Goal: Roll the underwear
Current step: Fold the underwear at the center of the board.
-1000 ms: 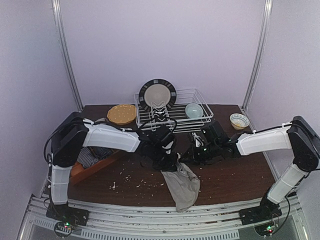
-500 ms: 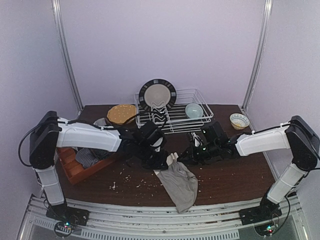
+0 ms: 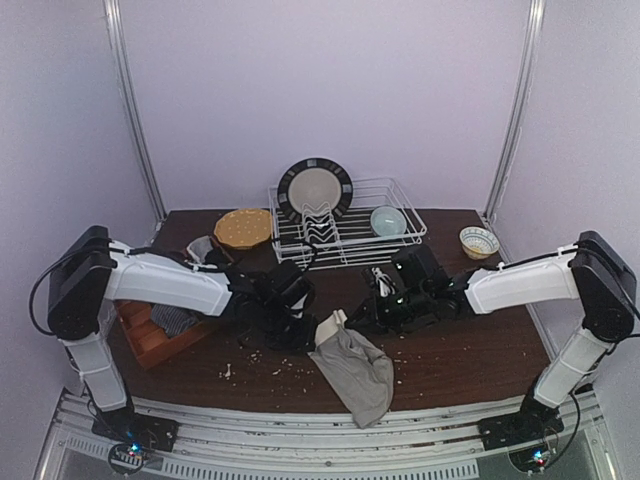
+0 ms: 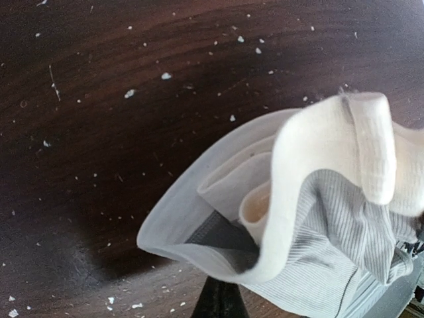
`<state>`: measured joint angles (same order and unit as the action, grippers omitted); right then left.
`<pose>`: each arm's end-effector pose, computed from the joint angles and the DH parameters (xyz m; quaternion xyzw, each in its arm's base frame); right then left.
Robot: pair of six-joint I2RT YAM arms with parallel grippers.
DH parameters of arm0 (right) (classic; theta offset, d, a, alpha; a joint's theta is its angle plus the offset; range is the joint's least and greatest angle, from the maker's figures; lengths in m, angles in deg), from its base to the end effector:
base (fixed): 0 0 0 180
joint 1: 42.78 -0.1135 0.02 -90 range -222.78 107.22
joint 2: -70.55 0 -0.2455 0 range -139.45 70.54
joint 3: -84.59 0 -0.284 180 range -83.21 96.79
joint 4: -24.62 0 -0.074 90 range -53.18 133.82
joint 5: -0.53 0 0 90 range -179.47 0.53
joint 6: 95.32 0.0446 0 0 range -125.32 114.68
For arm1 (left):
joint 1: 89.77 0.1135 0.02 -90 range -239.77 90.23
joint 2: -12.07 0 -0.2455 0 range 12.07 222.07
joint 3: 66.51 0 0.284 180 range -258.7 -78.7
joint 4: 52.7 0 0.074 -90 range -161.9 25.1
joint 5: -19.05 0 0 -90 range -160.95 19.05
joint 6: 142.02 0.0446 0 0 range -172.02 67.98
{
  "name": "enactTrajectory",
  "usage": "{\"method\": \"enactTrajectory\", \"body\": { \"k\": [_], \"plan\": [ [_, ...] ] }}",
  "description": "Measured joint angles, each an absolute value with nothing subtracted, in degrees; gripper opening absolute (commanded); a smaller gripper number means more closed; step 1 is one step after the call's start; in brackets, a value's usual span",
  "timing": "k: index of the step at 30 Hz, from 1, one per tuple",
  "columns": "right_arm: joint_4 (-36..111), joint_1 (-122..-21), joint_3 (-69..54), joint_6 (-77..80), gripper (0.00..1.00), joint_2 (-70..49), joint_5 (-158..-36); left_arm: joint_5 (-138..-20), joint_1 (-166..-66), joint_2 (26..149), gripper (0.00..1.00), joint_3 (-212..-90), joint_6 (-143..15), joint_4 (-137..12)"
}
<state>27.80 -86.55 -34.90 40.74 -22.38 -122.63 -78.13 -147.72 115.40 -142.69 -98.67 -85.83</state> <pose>0.2451 0.2686 0.1416 -0.1134 0.8549 0.4890 0.1310 0.2011 -0.3318 0.1201 0.1110 0.9584 -0.2395 0.1086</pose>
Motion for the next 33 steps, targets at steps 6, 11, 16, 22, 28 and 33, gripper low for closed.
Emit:
{"method": "enactTrajectory", "body": {
  "k": [6, 11, 16, 22, 28, 33],
  "plan": [
    [26.55, -88.76, -34.68, 43.69, 0.0, -23.8, -122.59, -78.0, -147.72, 117.61, 0.0, -142.69, -98.76, -85.39],
    [24.41, -90.92, -34.68, 46.47, 0.0, -25.22, -122.52, -78.02, -147.72, 119.03, 0.0, -142.69, -99.02, -84.93],
    [21.0, -92.8, -34.68, 49.83, 0.0, -27.65, -122.76, -78.02, -147.72, 119.05, 0.0, -142.65, -99.44, -84.25],
    [16.48, -94.4, -34.72, 53.88, 0.0, -30.31, -123.09, -78.05, -147.72, 119.07, 0.0, -141.09, -100.05, -83.05],
    [15.01, -95.25, -34.72, 54.56, 0.0, -32.74, -123.05, -78.02, -147.72, 118.9, 0.0, -140.13, -100.51, -81.56],
    [14.71, -95.6, -34.72, 54.38, 0.0, -36.94, -123.05, -77.76, -147.74, 118.35, 0.0, -139.0, -100.68, -80.3]
  ]
}}
